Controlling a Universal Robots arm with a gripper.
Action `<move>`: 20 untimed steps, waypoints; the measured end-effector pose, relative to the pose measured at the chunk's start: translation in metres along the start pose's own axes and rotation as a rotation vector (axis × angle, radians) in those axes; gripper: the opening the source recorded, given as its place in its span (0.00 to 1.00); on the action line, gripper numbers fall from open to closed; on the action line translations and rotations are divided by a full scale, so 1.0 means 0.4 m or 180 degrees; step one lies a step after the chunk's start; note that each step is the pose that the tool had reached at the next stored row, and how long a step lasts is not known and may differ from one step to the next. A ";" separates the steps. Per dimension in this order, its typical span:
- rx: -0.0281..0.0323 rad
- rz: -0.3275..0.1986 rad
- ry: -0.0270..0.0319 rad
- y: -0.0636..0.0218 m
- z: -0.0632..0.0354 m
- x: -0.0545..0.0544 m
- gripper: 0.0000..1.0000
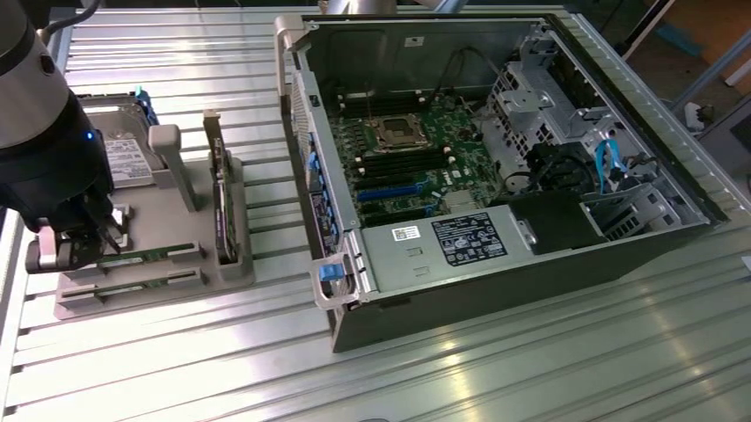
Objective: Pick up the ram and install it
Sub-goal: 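Pick up the ram and move it above insertion slot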
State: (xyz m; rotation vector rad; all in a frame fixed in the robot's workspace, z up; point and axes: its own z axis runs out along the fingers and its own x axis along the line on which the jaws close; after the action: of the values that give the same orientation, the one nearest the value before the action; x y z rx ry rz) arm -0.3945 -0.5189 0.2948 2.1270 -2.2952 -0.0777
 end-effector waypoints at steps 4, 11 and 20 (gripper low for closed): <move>0.0000 0.0000 0.0000 0.000 0.000 0.000 0.26; 0.0000 0.0000 0.0000 -0.001 0.018 0.003 0.26; 0.0000 0.0000 0.0000 -0.003 0.045 0.007 0.26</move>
State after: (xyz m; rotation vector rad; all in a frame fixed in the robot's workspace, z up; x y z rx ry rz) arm -0.3945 -0.5213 0.2768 2.1272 -2.2951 -0.0777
